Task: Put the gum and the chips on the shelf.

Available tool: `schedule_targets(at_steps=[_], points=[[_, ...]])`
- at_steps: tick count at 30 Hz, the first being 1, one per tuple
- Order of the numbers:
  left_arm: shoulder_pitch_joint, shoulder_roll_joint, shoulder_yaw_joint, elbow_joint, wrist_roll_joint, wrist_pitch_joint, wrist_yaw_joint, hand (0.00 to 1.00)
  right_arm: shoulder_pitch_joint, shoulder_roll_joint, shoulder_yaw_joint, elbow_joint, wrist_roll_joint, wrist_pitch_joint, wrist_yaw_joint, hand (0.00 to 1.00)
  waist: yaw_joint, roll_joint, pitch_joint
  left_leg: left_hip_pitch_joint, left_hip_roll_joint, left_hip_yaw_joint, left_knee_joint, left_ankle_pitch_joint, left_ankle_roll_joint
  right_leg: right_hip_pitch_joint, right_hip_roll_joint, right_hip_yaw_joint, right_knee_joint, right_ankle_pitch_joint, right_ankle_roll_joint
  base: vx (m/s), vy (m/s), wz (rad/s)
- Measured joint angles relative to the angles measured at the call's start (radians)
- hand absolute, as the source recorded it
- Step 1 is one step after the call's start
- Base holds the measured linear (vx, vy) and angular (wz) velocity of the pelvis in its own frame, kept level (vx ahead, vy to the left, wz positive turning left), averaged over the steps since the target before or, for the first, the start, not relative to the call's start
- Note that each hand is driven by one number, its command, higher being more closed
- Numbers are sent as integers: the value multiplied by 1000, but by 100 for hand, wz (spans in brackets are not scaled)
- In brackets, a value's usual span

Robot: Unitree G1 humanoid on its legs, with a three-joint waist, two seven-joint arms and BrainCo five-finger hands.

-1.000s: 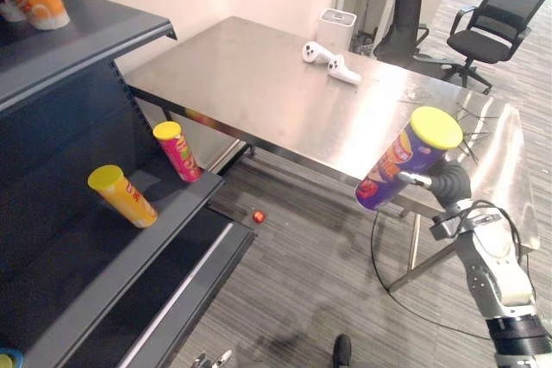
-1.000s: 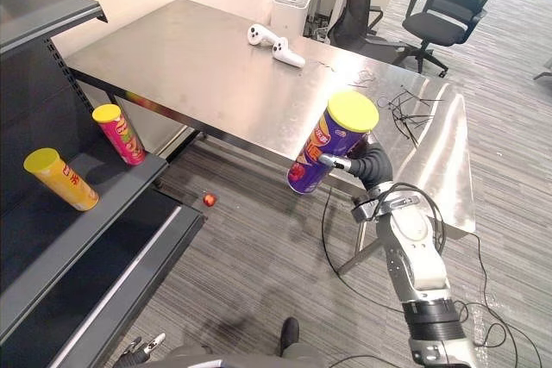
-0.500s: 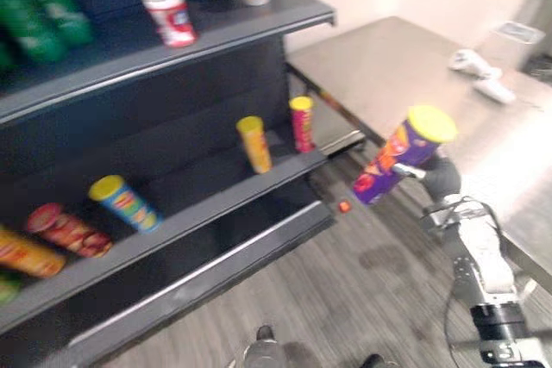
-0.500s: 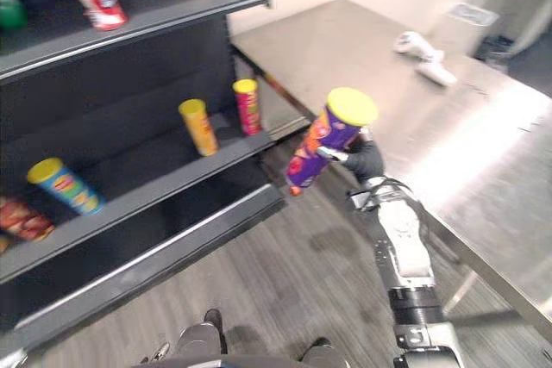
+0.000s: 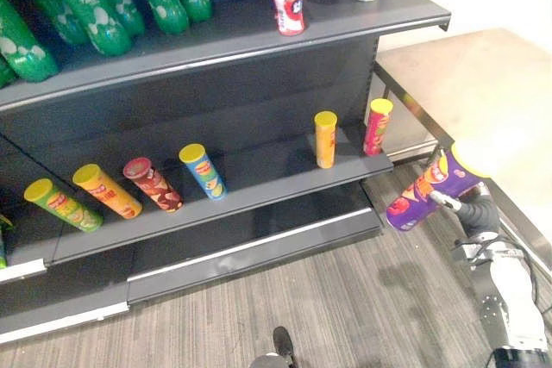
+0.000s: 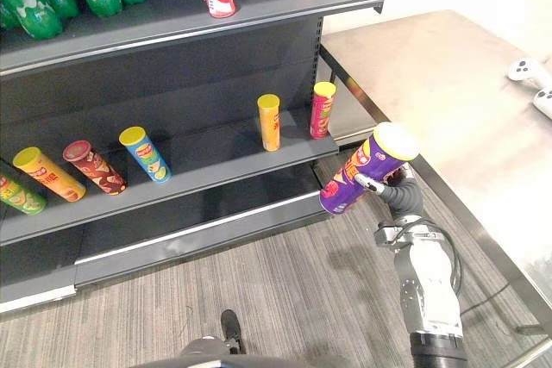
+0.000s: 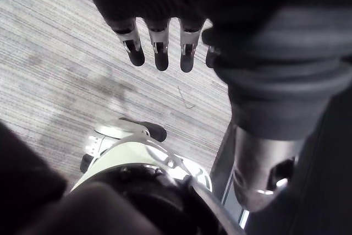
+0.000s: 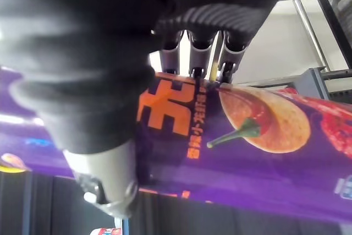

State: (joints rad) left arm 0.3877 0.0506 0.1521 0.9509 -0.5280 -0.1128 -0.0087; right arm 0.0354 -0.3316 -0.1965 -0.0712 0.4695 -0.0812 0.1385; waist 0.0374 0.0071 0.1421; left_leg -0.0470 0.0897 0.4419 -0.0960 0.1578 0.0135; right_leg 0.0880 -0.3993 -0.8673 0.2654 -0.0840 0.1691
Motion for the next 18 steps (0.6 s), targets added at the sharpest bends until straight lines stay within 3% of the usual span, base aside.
schedule_targets(at_steps=[9,15,17,18], points=[[-6,33,-8,-17,-20,-11,-29,0,-26,1,15,-10,-1,-58,11,100,20,-50,40,-6,-24,37,-6,-21,6,-50,16,136,-41,-2,-11,-50,64,-6],[-18,45,16,-37,-59,-11,-36,0,-116,9,38,8,-12,-78,26,100,30,-89,69,-41,-36,20,1,-22,11,-63,19,133,-52,1,-18,19,-2,12],[-39,57,35,-44,-59,-8,-33,0,-145,19,39,8,-12,-104,40,100,32,-115,87,-72,-48,-5,51,-42,28,-63,-11,98,-19,-3,-51,130,-6,56],[-49,55,44,-59,-57,-9,-34,0,-157,13,48,9,-12,-114,46,100,35,-116,101,-98,-45,-40,115,-84,39,-62,-23,101,39,13,-113,119,52,80]])
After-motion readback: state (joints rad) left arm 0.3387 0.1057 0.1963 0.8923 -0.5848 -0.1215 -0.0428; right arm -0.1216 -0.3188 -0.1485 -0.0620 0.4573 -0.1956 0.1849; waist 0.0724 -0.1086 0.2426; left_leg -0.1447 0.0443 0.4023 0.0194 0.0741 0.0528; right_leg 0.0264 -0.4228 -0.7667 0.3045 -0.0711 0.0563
